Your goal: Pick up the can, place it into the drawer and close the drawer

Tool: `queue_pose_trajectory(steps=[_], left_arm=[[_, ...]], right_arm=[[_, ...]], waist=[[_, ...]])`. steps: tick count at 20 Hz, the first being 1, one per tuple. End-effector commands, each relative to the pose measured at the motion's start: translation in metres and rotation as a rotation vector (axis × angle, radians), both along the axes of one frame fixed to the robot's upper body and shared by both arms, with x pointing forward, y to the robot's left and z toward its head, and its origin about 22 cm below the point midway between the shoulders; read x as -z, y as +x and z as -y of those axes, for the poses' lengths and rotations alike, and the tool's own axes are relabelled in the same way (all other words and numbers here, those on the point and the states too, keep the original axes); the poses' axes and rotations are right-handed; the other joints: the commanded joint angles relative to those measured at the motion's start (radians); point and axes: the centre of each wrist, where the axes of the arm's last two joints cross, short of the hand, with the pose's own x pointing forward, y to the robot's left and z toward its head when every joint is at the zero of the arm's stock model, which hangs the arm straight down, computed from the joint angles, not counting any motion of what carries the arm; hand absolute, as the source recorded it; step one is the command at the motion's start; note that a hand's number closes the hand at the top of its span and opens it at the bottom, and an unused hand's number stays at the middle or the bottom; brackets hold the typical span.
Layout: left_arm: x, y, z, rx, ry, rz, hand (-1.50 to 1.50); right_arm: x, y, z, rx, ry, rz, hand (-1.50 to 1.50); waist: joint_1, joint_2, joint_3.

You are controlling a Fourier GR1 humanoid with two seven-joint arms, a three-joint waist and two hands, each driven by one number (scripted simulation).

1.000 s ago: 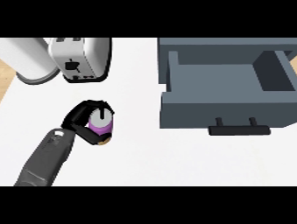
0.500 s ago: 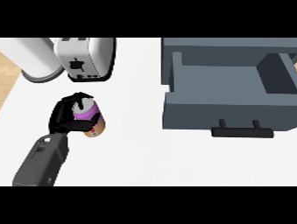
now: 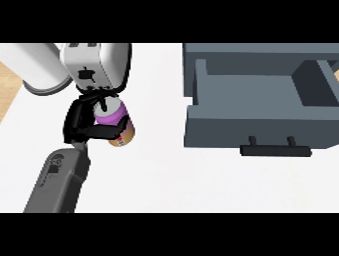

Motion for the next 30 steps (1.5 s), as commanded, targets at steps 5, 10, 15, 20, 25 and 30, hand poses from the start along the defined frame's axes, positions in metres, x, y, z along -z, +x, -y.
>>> queue_pose_trajectory(steps=[5, 10, 15, 20, 25, 30], left_arm=[[-0.083, 0.002, 0.057, 0.055, 0.027, 0.062, 1.5], [-0.127, 0.008, 0.101, 0.091, 0.054, 0.073, 1.5], [-0.165, 0.031, 0.131, 0.1, 0.077, 0.086, 1.5], [-0.212, 0.048, 0.159, 0.111, 0.09, 0.125, 1.5], [-0.227, 0.051, 0.193, 0.131, 0.097, 0.097, 1.5], [-0.244, 0.068, 0.207, 0.118, 0.12, 0.084, 1.5]], right_arm=[[-0.006, 0.003, 0.007, -0.005, -0.01, 0.021, -1.5], [-0.001, 0.005, 0.007, -0.001, 0.01, 0.021, -1.5], [0.001, 0.005, 0.005, 0.007, -0.019, 0.018, -1.5], [-0.005, 0.017, 0.018, -0.011, 0.005, 0.031, -1.5], [-0.012, 0.008, 0.008, -0.009, -0.011, 0.013, -1.5], [-0.005, 0.006, -0.001, -0.023, -0.007, 0.021, -1.5]], waist=[[-0.013, 0.005, -0.001], [-0.02, 0.007, -0.001], [-0.025, 0.009, -0.001], [-0.028, 0.011, -0.001], [-0.036, 0.011, -0.001], [-0.042, 0.013, -0.001]])
